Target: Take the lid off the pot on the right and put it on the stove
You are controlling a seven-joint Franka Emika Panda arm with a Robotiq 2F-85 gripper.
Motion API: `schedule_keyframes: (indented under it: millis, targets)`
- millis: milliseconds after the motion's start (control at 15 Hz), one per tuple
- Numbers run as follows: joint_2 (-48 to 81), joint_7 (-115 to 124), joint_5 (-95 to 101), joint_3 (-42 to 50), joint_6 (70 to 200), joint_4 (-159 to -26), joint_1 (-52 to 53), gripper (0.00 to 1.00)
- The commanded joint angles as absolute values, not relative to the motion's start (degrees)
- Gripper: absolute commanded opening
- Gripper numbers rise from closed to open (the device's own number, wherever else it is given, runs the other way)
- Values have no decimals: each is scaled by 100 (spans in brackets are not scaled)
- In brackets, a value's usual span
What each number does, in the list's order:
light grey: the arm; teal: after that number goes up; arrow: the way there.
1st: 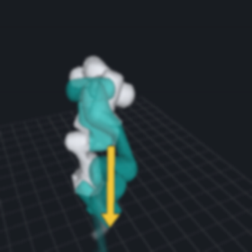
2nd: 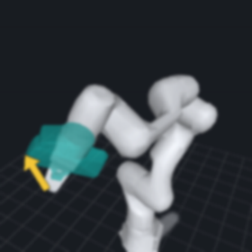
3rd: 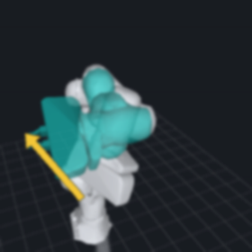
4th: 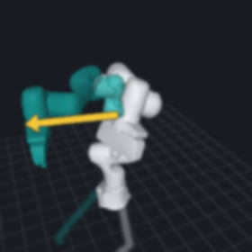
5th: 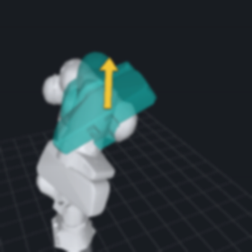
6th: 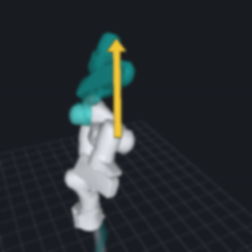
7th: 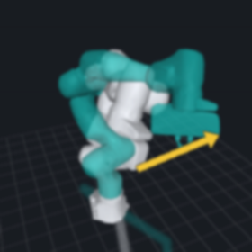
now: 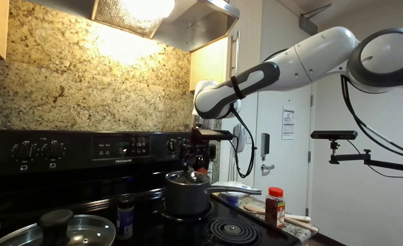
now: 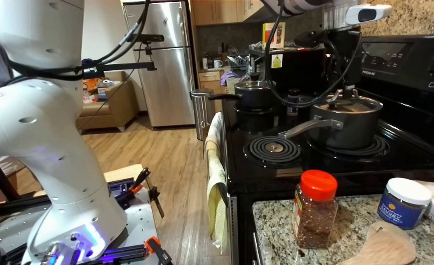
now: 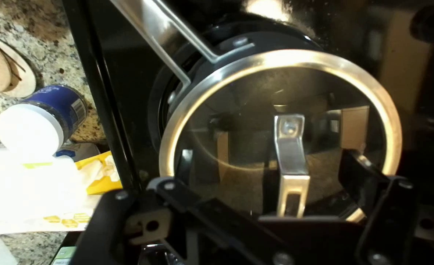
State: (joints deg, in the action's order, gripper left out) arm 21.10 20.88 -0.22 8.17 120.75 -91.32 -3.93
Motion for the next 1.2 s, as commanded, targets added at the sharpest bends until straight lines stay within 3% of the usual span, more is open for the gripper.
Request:
schedule_keyframes:
  millis: [0,200,267,400,733,1133]
  targets:
    - [2226,1740,-33,738,12548,-9216,-425,100]
    - [2295,1558,-28,680,12916,-9320,-386,100]
    - [2313,1523,-4,675,13007,-9345,-372,75]
    - [2331,1554,44,687,13154,-9372,-346,68]
    - [2304,1592,-2,662,13214,-9381,-344,35]
    - [2239,1640,-23,659,13256,-9393,-344,3]
